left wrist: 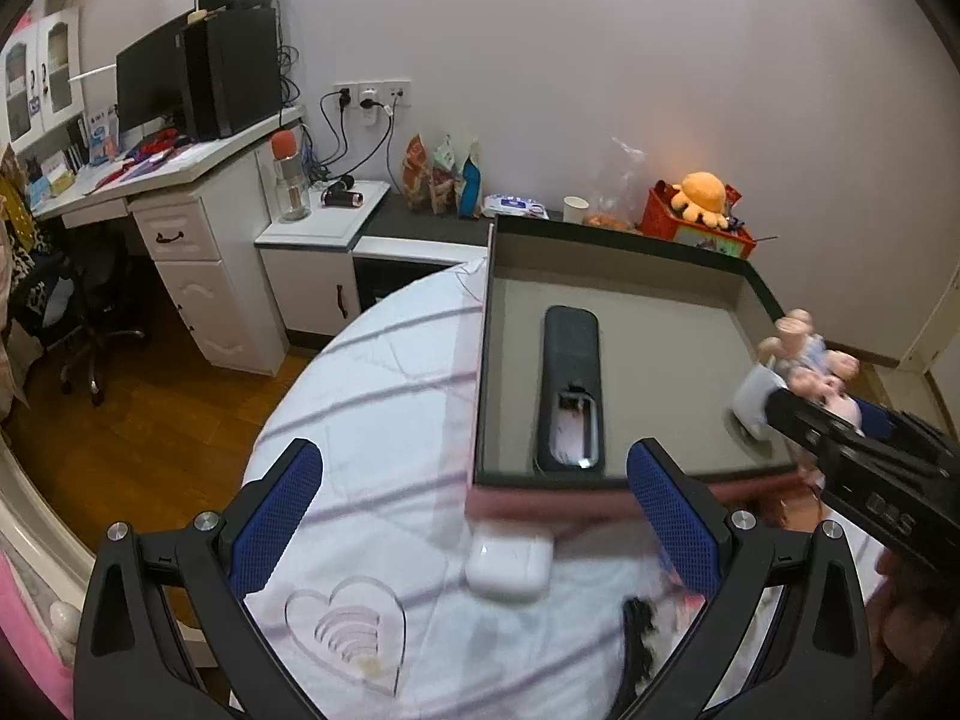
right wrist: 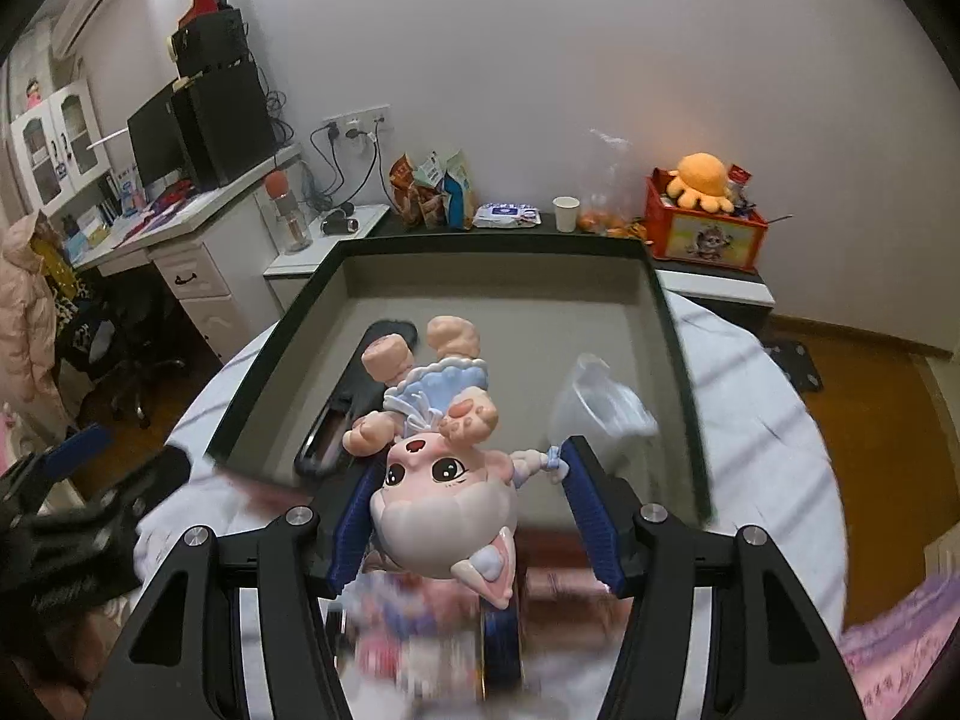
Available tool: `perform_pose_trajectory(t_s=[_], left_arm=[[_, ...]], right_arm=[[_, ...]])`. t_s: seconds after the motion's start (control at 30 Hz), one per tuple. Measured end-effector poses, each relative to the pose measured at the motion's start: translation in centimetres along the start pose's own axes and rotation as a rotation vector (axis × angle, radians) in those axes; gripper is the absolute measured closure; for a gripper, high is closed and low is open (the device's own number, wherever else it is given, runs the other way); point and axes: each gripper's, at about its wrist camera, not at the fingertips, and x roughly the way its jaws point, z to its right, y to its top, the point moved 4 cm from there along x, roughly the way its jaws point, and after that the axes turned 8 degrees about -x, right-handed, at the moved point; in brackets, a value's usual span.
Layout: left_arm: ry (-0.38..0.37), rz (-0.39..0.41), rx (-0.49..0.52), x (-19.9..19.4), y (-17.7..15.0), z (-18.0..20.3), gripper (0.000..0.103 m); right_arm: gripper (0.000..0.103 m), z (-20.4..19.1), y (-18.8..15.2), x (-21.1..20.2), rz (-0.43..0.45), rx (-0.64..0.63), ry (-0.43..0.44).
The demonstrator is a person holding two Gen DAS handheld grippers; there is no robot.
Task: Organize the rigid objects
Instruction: 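Carry the pig doll into the box and release it with the right gripper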
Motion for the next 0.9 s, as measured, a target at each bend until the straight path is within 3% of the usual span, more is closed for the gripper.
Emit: perform_pose_trajectory(t_s=[0.23, 0.43, 0.5, 0.57, 0.6, 0.9], left_arm=[[0.021, -0.035, -0.029, 3.9, 1.3, -0.8, 0.0], [0.028, -0.059, -0.045, 5.9, 1.4, -1.1, 0.0], [0.027, -0.062, -0.048, 6.1, 1.4, -1.2, 0.0], [0.029, -0.063, -0.053, 6.1, 1.3, -1.5, 0.0], [0.027, -0.063, -0.054, 6.0, 1.4, -1.6, 0.0], [0.011, -0.028, -0.066, 3.0, 0.9, -2.2, 0.0]], right_arm=[[0.043, -0.3, 0.7, 6.7, -0.097, -0.015, 0.002], [0.043, 0.7, -0.1, 8.6, -0.14, 0.002, -0.012], [0.04, 0.8, -0.2, 8.9, -0.147, 0.002, -0.004], [0.023, 0.6, -0.3, 8.8, -0.149, 0.0, 0.003], [0.02, 0.5, -0.3, 8.7, -0.145, -0.003, 0.0], [0.015, 0.6, 0.5, 4.4, -0.045, 0.004, -0.019]])
